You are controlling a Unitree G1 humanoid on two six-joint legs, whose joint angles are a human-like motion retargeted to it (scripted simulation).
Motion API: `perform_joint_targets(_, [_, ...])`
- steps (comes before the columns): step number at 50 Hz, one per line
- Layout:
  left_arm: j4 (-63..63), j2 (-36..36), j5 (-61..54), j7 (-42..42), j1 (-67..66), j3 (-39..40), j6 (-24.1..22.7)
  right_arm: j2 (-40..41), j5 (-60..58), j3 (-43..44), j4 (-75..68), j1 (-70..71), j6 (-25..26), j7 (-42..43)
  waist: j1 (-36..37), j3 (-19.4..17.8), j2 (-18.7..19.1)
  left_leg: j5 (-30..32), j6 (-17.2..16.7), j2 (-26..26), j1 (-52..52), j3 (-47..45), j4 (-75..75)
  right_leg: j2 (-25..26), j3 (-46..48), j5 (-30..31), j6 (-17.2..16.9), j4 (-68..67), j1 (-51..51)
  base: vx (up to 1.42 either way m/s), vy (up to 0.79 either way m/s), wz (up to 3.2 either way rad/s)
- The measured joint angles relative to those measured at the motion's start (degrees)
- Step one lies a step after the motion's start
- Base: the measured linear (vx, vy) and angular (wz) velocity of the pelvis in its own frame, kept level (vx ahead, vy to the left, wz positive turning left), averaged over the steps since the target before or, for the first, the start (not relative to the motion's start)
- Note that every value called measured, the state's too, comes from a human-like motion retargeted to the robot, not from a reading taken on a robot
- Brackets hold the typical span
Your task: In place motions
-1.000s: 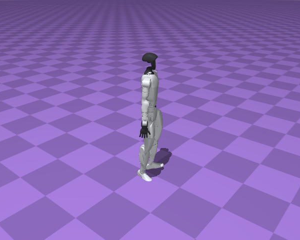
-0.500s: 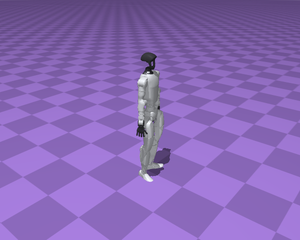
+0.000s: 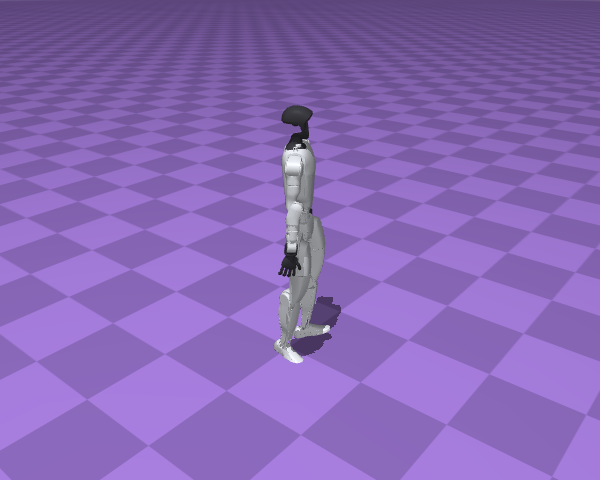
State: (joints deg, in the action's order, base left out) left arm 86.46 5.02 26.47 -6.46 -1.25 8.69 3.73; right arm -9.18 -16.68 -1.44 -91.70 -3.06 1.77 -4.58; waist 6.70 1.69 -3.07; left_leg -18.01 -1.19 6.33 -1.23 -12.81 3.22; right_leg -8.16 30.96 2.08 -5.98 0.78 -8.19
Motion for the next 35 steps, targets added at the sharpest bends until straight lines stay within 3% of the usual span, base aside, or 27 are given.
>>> perform_joint_targets(6, [0.6, 0.4, 0.8, 0.3, 0.5, 0.0, 0.0, -0.1, -0.2, -0.2, 1.1, -0.8, -0.6, -0.1, 2.6, 0.0, -0.3, 1.8, 0.0, 1.8, -2.7, 4.5, 0.8, -1.3, 5.6, -0.7, -2.1, -0.1, -2.0, -0.03, 0.28, 1.14])
perform_joint_targets(23, [2.6, 2.6, 0.6, 2.8, 2.3, 1.4, 0.2, -1.0, -0.5, 2.2, 5.4, -3.3, -1.9, 0.3, 14.8, -1.5, -1.4, 11.6, -6.0, 5.6, -8.5, 13.3, -0.8, -0.9, 24.9, -1.1, -8.8, -1.1, -7.1, -0.14, 0.19, 1.46])
perform_joint_targets(35, [4.1, 2.0, 0.7, 4.1, 0.8, 3.4, 0.2, 0.1, -0.5, 4.4, 7.0, -3.3, -1.9, 0.9, 28.4, -4.7, -2.5, 15.5, -8.5, 8.9, -11.1, 20.6, -1.9, 0.7, 35.3, 0.6, -9.0, -1.9, -7.2, -0.17, 0.03, 0.92])
